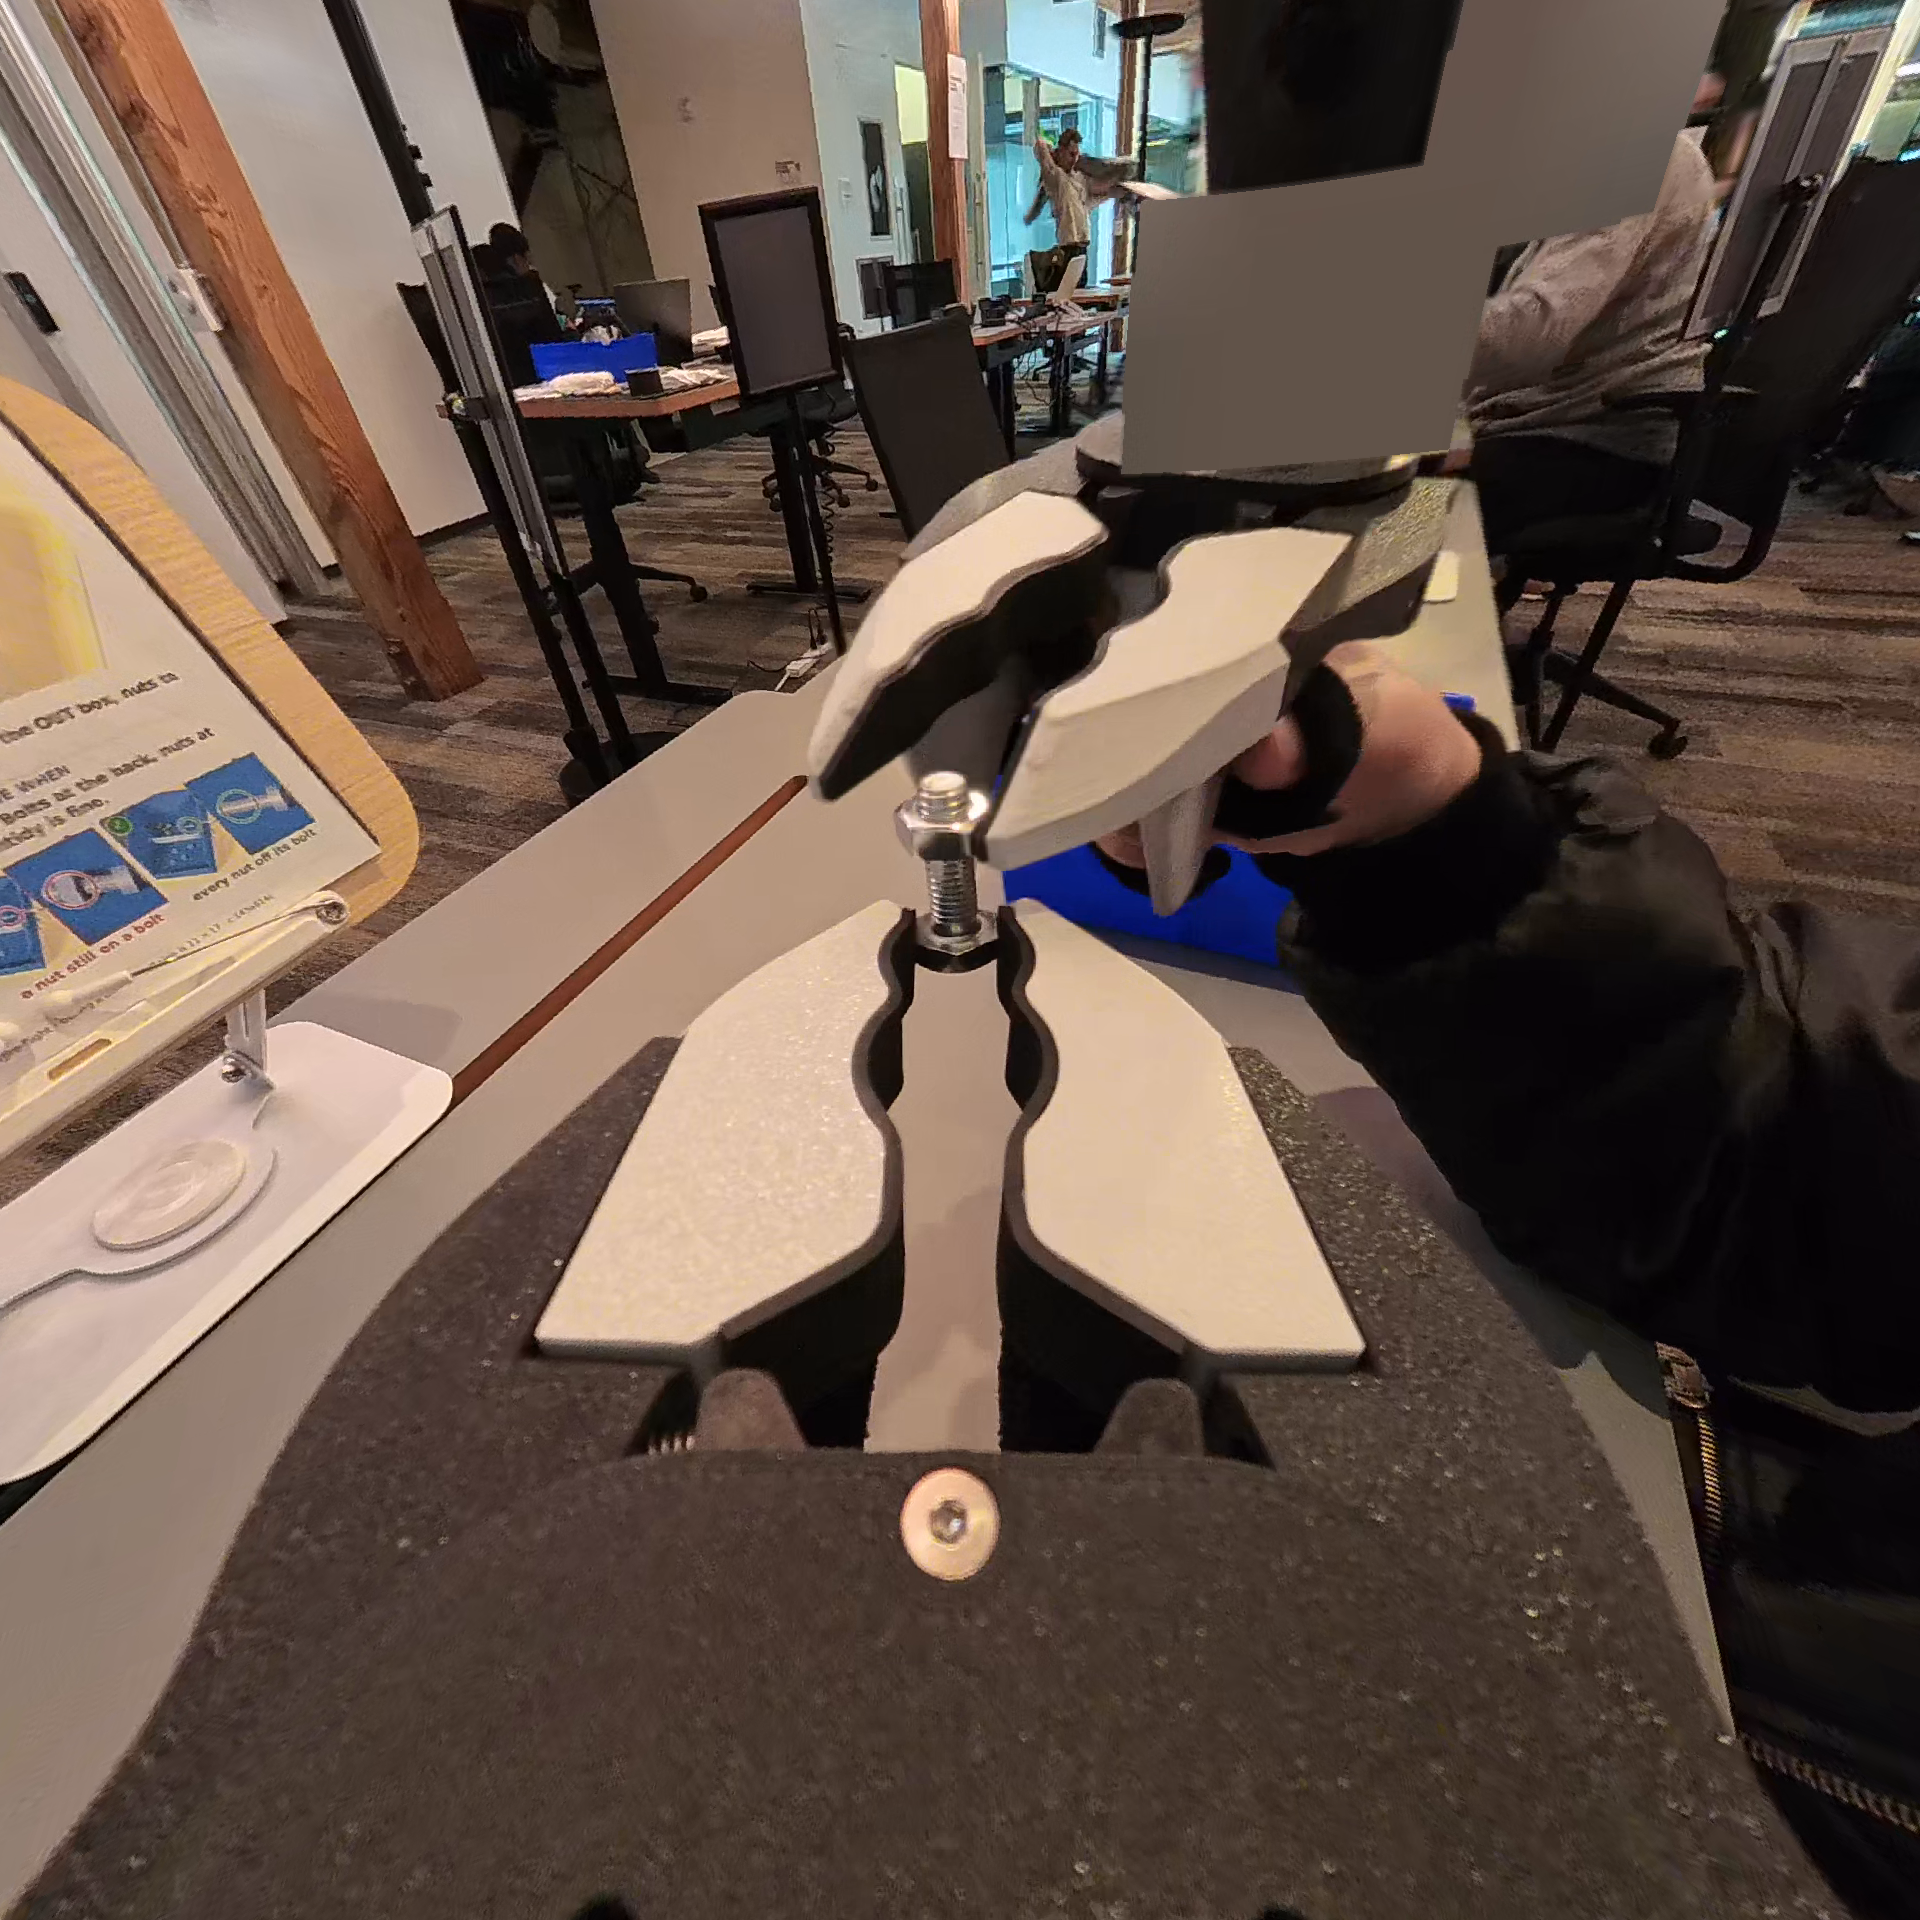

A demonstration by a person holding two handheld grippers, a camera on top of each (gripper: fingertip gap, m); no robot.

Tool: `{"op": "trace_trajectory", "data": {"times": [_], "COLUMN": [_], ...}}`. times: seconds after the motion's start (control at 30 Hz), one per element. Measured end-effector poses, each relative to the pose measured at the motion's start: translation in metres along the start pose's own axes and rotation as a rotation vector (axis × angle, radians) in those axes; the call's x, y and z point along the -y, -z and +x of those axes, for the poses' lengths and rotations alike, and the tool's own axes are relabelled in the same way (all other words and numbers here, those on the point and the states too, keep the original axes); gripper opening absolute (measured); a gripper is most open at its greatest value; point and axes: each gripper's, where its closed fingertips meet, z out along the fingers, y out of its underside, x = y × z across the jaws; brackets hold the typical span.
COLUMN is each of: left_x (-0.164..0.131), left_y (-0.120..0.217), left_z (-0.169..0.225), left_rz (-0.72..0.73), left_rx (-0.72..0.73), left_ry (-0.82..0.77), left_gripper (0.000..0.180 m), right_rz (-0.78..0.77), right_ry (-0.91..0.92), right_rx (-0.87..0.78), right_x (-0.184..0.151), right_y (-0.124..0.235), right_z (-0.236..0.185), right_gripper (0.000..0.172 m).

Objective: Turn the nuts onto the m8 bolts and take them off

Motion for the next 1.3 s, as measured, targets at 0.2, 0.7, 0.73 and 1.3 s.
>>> {"op": "trace_trajectory", "data": {"times": [0.2, 0.7, 0.73, 1.3], "left_x": [0.003, 0.002, 0.002, 0.002], "left_y": [0.003, 0.003, 0.002, 0.002], "left_z": [-0.004, -0.003, -0.003, 0.0], "left_rz": [0.013, 0.011, 0.008, 0.003], "left_rx": [0.014, 0.017, 0.014, 0.014], "left_ry": [0.003, 0.0, 0.0, -0.002], "left_gripper": [0.015, 0.015, 0.015, 0.015], "right_rz": [0.047, 0.088, 0.074, 0.019], "right_ry": [-0.071, -0.091, -0.078, -0.042], "right_rx": [0.008, 0.07, 0.07, 0.017], "right_x": [0.003, 0.012, 0.01, 0.002], "right_y": [0.014, 0.013, 0.009, 0.0], "right_z": [0.012, 0.001, -0.003, 0.0], "right_gripper": [0.023, 0.024, 0.025, 0.029]}}
